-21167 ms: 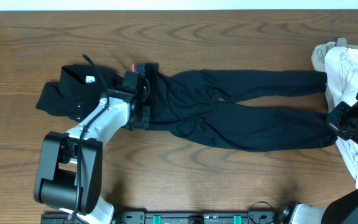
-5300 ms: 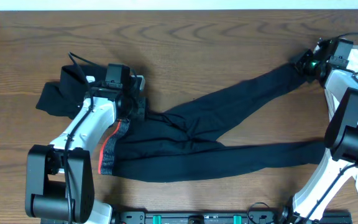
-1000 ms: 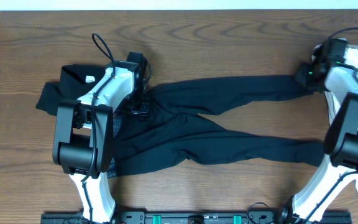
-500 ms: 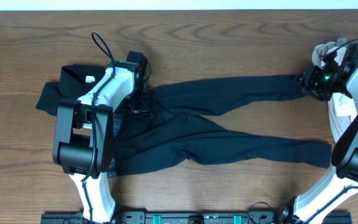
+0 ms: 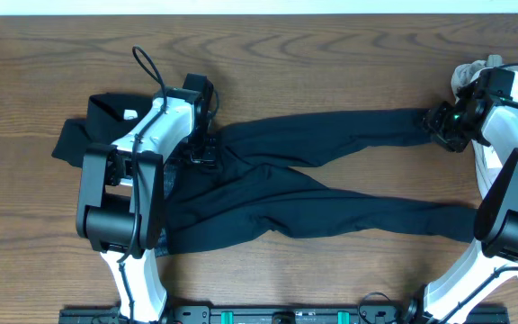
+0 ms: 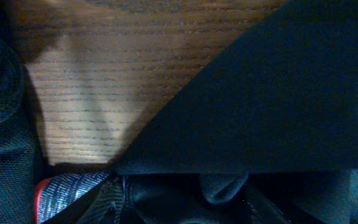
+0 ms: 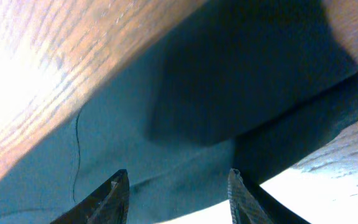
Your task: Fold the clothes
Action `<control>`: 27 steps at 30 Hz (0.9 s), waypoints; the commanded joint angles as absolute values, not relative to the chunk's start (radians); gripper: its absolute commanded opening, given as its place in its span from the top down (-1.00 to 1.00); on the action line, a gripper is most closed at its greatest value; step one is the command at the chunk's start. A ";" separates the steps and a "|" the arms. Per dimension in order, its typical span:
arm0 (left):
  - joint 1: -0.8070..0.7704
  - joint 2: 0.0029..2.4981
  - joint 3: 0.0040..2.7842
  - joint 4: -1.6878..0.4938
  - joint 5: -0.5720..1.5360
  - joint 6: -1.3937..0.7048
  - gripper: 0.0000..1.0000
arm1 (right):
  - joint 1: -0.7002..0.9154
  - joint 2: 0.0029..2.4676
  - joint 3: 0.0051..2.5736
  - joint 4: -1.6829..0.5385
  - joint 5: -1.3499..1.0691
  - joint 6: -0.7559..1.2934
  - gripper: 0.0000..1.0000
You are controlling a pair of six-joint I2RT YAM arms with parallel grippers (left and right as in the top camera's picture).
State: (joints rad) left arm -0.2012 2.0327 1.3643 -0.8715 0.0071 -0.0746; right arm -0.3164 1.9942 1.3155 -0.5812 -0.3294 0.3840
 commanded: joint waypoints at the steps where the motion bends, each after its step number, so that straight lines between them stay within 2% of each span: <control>1: -0.199 2.028 1.347 -0.874 -0.012 -0.076 -0.22 | -0.311 2.010 1.308 -0.551 -0.310 0.462 0.01; 7: -0.199 2.028 1.347 -0.878 -0.012 -0.076 -0.22 | -0.311 2.044 1.308 -0.525 -0.295 0.513 0.15; 11: -0.199 2.028 1.347 -0.878 -0.012 -0.076 -0.22 | -0.310 2.069 1.307 -0.549 -0.299 0.519 0.10; 14: -0.199 2.028 1.347 -0.878 -0.012 -0.076 -0.22 | -0.308 2.073 1.307 -0.546 -0.282 0.508 0.13; 16: -0.199 2.028 1.347 -0.878 -0.012 -0.076 -0.22 | -0.308 2.073 1.307 -0.522 -0.272 0.508 0.34; 18: -0.199 2.028 1.347 -0.878 -0.012 -0.076 -0.22 | -0.309 2.073 1.307 -0.487 -0.275 0.508 0.66; 25: -0.199 2.028 1.347 -0.881 -0.012 -0.076 -0.22 | -0.348 2.069 1.324 -0.429 -0.446 0.509 0.97; 27: -0.199 2.028 1.347 -0.881 -0.012 -0.076 -0.22 | -0.367 2.068 1.328 -0.416 -0.482 0.524 0.97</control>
